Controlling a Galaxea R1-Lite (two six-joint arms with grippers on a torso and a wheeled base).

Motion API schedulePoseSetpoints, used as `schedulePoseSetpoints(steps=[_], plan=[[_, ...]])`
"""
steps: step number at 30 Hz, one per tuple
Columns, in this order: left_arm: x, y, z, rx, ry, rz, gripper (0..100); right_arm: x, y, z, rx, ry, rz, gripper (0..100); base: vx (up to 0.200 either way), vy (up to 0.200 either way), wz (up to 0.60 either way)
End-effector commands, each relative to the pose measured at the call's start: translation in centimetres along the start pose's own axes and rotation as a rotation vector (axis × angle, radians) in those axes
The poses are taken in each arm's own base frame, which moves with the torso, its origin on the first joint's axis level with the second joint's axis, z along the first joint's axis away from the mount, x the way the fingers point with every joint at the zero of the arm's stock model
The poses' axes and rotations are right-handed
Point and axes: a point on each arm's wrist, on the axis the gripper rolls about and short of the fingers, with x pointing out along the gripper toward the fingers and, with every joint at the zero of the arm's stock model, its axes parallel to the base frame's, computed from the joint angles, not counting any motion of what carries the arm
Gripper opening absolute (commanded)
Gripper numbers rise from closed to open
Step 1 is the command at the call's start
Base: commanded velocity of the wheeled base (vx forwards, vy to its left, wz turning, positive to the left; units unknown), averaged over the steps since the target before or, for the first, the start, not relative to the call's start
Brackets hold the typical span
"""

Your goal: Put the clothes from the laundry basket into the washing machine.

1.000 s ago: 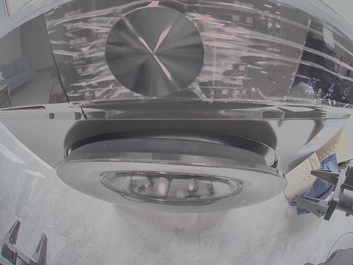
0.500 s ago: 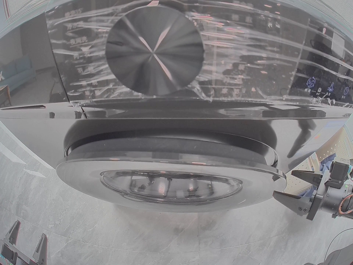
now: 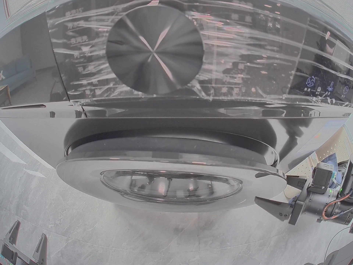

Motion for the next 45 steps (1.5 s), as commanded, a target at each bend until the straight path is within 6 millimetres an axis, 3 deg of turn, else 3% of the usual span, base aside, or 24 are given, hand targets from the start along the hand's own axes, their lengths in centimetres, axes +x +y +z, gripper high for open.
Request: schedulePoseSetpoints(steps=[1, 8, 22, 28, 33, 45], plan=[[0.0, 0.0, -0.5, -0.002, -0.002, 0.001, 100, 0.1, 0.2, -1.2, -0.003, 0.051, 0.01, 100, 0.0, 0.0, 0.0], [0.0, 0.0, -0.5, -0.002, -0.002, 0.001, 100, -0.5, 0.4, -2.5, -0.012, 0.095, 0.029, 100, -0.114, 0.0, 0.0], [0.0, 0.0, -0.5, -0.002, -0.002, 0.001, 100, 0.0, 0.2, -1.8, -0.006, 0.077, 0.017, 100, -0.029, 0.0, 0.0], [0.0, 0.0, -0.5, -0.002, -0.002, 0.001, 100, 0.0, 0.4, -2.6, -0.008, 0.114, 0.032, 100, -0.2, 0.0, 0.0], [0.0, 0.0, -0.5, -0.002, -0.002, 0.001, 100, -0.4, 0.5, -3.3, -0.013, 0.137, 0.041, 100, 0.0, 0.0, 0.0], [0.0, 0.0, -0.5, -0.002, -0.002, 0.001, 100, 0.0, 0.4, -2.7, -0.01, 0.115, 0.03, 100, 0.0, 0.05, 0.0]])
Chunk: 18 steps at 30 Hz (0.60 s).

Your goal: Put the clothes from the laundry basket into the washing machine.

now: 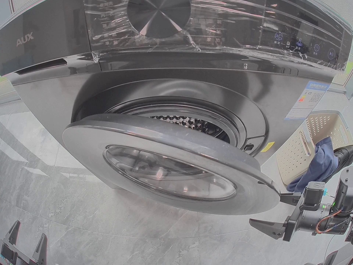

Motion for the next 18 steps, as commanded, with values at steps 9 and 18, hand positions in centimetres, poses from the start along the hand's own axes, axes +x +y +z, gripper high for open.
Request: schedulePoseSetpoints(steps=[9, 18], plan=[[-0.02, 0.03, -0.49, 0.0, -0.002, 0.001, 100, -0.03, -0.39, 0.19, 0.004, -0.009, -0.021, 100, 0.0, 0.0, 0.0], [-0.02, 0.03, -0.49, 0.0, -0.002, 0.001, 100, -0.07, 0.23, -0.42, -0.005, 0.017, 0.018, 100, -0.133, 0.0, 0.0]])
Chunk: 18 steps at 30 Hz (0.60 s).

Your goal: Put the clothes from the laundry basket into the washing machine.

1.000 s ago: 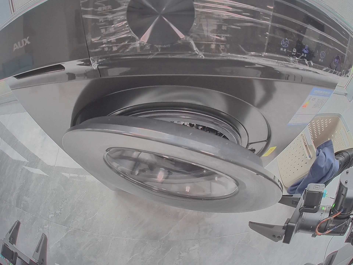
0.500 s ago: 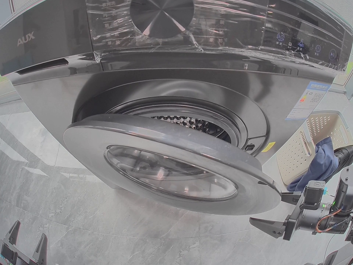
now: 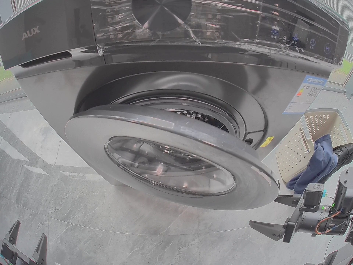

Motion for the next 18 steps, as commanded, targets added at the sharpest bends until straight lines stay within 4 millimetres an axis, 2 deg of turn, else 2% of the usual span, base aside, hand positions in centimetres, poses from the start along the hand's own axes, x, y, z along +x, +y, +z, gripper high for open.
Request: schedulePoseSetpoints(steps=[1, 16, 18], plan=[[-0.02, 0.03, -0.49, -0.001, -0.002, 0.001, 100, -0.04, 0.31, -0.12, -0.004, 0.005, 0.02, 100, 0.0, 0.0, 0.0], [-0.02, 0.03, -0.49, -0.001, -0.002, 0.001, 100, -0.05, -0.17, -0.25, 0.001, 0.009, -0.012, 100, 0.0, 0.0, 0.0], [-0.02, 0.03, -0.49, -0.001, -0.002, 0.001, 100, -0.12, -0.37, -0.19, 0.004, 0.004, -0.021, 100, 0.0, 0.2, 0.0]])
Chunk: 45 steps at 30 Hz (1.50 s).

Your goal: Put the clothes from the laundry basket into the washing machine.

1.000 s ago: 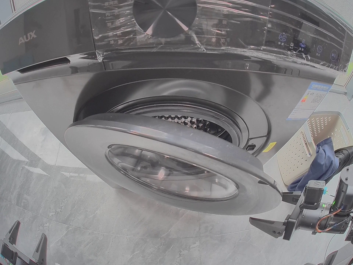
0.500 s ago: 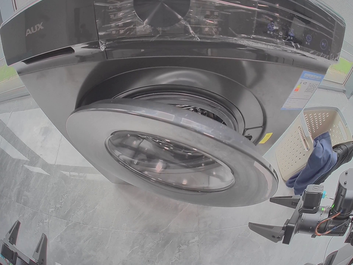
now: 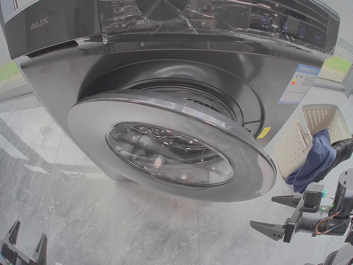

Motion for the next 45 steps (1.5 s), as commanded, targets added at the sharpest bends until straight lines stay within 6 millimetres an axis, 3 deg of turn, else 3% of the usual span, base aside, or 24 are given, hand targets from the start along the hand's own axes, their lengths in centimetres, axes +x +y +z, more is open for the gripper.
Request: schedulePoseSetpoints(steps=[1, 18, 33, 38, 45], plan=[[0.0, 0.0, -0.5, 0.0, -0.002, 0.001, 100, -0.1, -0.2, 0.0, 0.003, -0.005, -0.011, 100, 0.0, 0.2, 0.0], [0.0, 0.0, -0.5, 0.0, -0.002, 0.001, 100, 0.1, -1.1, 0.9, 0.018, -0.038, -0.063, 100, 0.0, 0.0, 0.0], [0.0, 0.0, -0.5, 0.0, -0.002, 0.001, 100, 2.6, -1.0, 2.7, 0.013, -0.107, -0.048, 100, 0.0, 0.0, 0.0], [0.0, 0.0, -0.5, -0.002, -0.002, 0.001, 100, 3.9, -0.9, 1.9, 0.006, -0.112, -0.03, 100, 0.0, 0.0, 0.0], [0.0, 0.0, -0.5, -0.002, -0.002, 0.001, 100, 2.0, 0.5, 0.0, -0.018, -0.073, 0.047, 100, 0.0, 0.0, 0.0]])
